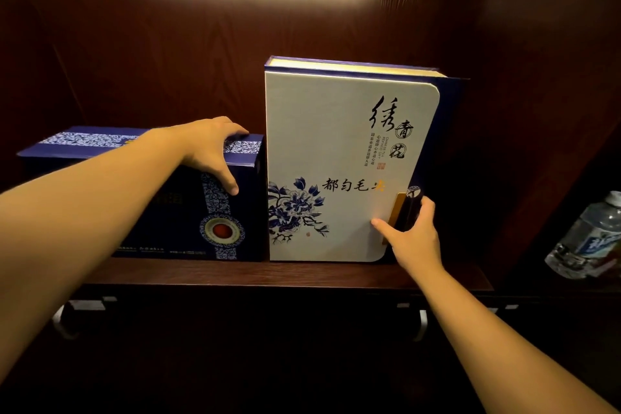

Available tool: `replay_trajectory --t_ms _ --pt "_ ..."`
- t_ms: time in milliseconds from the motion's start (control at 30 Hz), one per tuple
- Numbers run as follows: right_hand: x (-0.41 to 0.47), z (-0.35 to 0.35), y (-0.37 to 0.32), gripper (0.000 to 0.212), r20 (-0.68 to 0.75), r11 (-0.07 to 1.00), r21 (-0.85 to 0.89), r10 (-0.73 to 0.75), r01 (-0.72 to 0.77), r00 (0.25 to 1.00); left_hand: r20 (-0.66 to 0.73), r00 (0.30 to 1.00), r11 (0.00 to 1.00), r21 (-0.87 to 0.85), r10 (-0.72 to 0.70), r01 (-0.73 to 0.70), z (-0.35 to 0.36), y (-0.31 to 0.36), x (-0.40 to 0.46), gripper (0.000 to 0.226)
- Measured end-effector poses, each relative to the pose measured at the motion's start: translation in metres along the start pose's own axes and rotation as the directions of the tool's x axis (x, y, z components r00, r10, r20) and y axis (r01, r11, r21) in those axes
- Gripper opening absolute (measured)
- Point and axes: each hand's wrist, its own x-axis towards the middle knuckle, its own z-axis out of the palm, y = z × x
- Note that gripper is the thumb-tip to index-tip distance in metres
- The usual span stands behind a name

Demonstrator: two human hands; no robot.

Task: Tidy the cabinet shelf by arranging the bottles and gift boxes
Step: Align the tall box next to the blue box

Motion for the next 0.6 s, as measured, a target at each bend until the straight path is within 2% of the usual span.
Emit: replay_trajectory --t_ms 267,400,467,533,600 --pt "-0.002 0.012 -0.001 0.089 0.021 0.999 0.006 -0.037 0.037 0.999 0.030 0.999 1.000 -0.007 -0.025 0.025 0.000 0.003 -0.002 0.148" --pt "-0.002 0.013 -0.002 0.089 0.017 1.000 0.006 -0.030 0.030 0.999 0.077 0.995 0.998 -0.030 -0.060 0.063 0.002 0.008 -0.001 0.137" --pt "-0.002 0.012 -0.002 0.089 0.014 0.999 0.002 -0.035 0.035 0.999 0.109 0.989 0.994 -0.040 -0.096 0.101 0.006 0.012 0.000 0.138" --pt "-0.002 0.012 -0.002 0.088 0.014 1.000 -0.004 -0.027 0.027 1.000 0.097 0.987 0.991 -0.020 -0.129 0.131 0.011 0.014 0.000 0.142" --pt "-0.001 0.013 -0.001 0.089 0.014 1.000 -0.011 -0.021 0.021 1.000 0.054 0.991 0.993 -0.012 -0.121 0.122 0.016 0.016 -0.001 0.136"
